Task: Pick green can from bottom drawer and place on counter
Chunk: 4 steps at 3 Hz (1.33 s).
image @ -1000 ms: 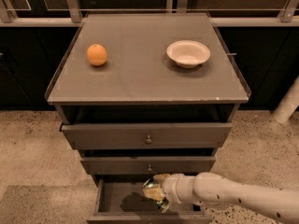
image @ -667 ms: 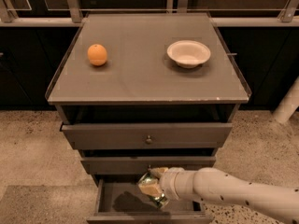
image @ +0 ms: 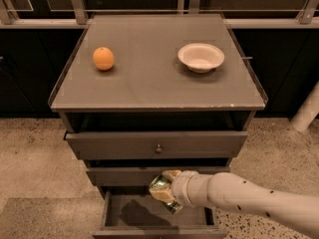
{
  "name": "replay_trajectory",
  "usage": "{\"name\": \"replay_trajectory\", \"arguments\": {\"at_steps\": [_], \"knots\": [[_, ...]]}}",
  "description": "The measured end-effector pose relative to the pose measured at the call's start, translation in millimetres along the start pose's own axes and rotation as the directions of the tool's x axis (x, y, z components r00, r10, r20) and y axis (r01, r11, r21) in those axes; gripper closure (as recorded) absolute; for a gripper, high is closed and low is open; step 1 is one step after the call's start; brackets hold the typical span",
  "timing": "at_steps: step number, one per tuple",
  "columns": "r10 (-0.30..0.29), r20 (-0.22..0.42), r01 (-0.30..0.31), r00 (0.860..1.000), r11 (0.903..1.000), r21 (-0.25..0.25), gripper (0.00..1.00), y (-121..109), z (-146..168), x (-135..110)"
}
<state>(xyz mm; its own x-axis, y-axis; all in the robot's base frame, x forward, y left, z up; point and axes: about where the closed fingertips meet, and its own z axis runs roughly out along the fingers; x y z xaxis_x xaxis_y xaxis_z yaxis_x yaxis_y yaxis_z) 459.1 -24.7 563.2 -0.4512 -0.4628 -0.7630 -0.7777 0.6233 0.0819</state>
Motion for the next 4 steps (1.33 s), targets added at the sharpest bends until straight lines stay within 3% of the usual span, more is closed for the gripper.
{"name": "replay_trajectory", "arguments": {"at_steps": [1, 2, 3, 4], "knots": [[-0.04, -0.013, 0.04, 0.999, 0.9992, -0.01, 1.0, -4, -14, -11], [-0.125, -0.069, 0.124, 0.99, 0.9921, -0.02, 1.0, -4, -54, -44], [-0.269, -0.129, 0.273, 0.954, 0.9619, 0.012, 1.0, -5, -116, -105], [-0.362, -0.092, 0.367, 0.928, 0.9289, 0.05, 1.0, -2, -171, -167]]}}
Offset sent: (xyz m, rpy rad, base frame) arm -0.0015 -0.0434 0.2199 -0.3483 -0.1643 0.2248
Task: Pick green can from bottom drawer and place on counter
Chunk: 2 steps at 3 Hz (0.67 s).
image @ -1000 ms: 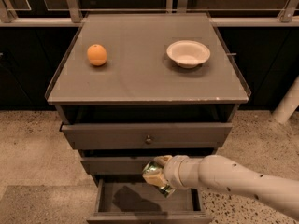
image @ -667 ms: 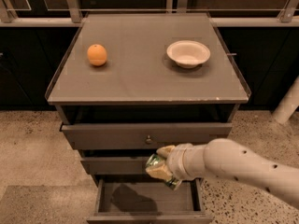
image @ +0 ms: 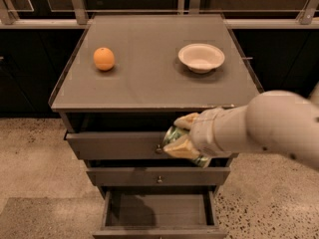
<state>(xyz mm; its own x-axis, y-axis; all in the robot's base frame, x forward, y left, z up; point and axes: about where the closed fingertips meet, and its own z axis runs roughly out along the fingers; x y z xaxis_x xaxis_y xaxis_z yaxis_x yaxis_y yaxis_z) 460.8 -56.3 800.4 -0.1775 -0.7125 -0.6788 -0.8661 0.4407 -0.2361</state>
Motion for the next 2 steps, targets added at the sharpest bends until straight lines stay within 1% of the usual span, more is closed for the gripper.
{"name": "replay_trajectory", "arguments": {"at_steps": [1, 2], "knots": [[-0.061, 0.008, 0.061, 0.998, 0.9978, 0.024, 1.0, -8.7, -17.3, -1.1], [-0.065, 0.008, 0.065, 0.998, 0.9977, 0.021, 1.0, -7.3, -15.2, -1.7]]}}
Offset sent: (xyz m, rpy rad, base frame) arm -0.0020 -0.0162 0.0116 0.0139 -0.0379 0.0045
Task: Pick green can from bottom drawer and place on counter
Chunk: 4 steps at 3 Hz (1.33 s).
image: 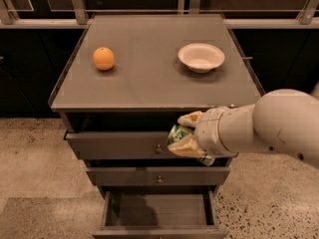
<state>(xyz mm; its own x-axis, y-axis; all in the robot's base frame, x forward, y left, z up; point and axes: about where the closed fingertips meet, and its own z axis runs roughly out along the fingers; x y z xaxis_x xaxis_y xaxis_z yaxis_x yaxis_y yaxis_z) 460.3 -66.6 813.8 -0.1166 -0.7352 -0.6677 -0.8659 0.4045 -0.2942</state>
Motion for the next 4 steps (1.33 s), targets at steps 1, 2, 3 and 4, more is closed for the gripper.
{"name": "replay_trajectory", "arguments": {"at_steps": [1, 2, 3, 4], "knots": [[-0.038, 0.045, 0.037, 0.998, 0.9987, 0.034, 1.0, -13, -14, -15], [-0.133, 0.081, 0.126, 0.988, 0.9879, 0.091, 1.0, -37, -39, -52], [-0.229, 0.086, 0.217, 0.97, 0.9677, 0.129, 1.0, -67, -55, -93], [-0.294, 0.096, 0.286, 0.951, 0.954, 0.09, 1.0, -101, -34, -121]]}}
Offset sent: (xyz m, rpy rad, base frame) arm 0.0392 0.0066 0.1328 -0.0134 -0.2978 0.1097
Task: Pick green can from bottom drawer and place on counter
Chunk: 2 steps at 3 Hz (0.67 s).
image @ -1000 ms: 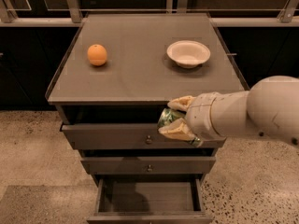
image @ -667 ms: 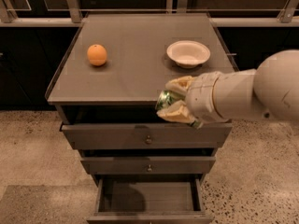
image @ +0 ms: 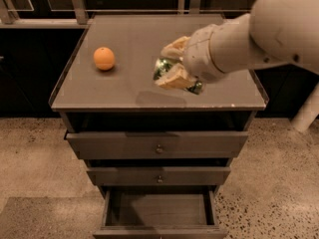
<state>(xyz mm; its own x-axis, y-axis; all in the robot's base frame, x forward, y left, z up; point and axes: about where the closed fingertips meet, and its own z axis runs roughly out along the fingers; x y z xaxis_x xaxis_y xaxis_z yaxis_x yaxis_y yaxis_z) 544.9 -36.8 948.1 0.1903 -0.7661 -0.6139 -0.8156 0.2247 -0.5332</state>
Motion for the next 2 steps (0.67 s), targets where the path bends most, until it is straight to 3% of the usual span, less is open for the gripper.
{"name": "replay_trajectory", "arguments": {"at_steps": [1, 2], "knots": [[-0.046, 0.065, 0.052, 0.997, 0.9937, -0.099, 1.0, -22, 58, -12], [-0.074, 0.118, 0.098, 0.99, 0.9739, -0.205, 1.0, -31, 116, -22]]}}
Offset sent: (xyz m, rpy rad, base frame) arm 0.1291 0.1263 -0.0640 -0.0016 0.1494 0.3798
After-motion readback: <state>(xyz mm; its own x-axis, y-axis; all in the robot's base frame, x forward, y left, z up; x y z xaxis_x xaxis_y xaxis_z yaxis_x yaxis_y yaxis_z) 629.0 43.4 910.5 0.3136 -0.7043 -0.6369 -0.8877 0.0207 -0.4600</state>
